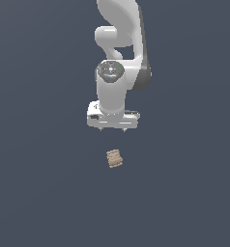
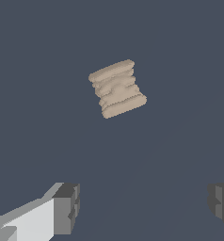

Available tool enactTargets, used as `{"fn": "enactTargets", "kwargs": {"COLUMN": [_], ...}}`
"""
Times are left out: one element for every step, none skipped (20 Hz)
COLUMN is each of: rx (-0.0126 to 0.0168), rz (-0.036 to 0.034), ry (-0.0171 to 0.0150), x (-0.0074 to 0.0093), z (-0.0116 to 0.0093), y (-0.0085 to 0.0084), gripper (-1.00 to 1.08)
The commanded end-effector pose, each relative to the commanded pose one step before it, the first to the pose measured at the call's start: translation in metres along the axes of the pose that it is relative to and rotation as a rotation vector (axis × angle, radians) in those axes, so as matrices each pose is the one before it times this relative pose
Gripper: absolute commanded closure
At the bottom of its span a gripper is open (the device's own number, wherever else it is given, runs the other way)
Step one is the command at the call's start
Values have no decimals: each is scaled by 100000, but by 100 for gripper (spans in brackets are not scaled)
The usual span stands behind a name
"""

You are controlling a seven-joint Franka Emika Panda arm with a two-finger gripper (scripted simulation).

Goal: Pick up the object and move it to a goal position.

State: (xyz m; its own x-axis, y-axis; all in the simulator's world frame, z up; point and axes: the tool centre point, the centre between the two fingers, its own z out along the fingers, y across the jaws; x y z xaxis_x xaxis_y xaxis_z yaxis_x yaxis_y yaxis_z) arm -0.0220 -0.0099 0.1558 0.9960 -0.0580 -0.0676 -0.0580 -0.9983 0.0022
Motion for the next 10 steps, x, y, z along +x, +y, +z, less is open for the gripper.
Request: {"fn": "enactTargets", "kwargs": {"rx": [0,-21,-56,-93,-131,-172,-178,-144,-109,-72], "rz": [0,-152,-439,-724,-1014,-1307,-1328,-1051,-769,-481], "ry": [0,-21,-64,-106,-151,-201,-213,-180,-145,-106], "x": [0,-2,-6,-10,-15,-23,-29,-30,-31,-31], "z": [0,-5,-14,-23,-34,-47,-53,-48,-42,-34], "y": [1,-39,-112,-183,-259,-339,-350,-285,-217,-147], "gripper": [-92,-92,-92,-92,-92,-92,-92,-92,-92,-92]}}
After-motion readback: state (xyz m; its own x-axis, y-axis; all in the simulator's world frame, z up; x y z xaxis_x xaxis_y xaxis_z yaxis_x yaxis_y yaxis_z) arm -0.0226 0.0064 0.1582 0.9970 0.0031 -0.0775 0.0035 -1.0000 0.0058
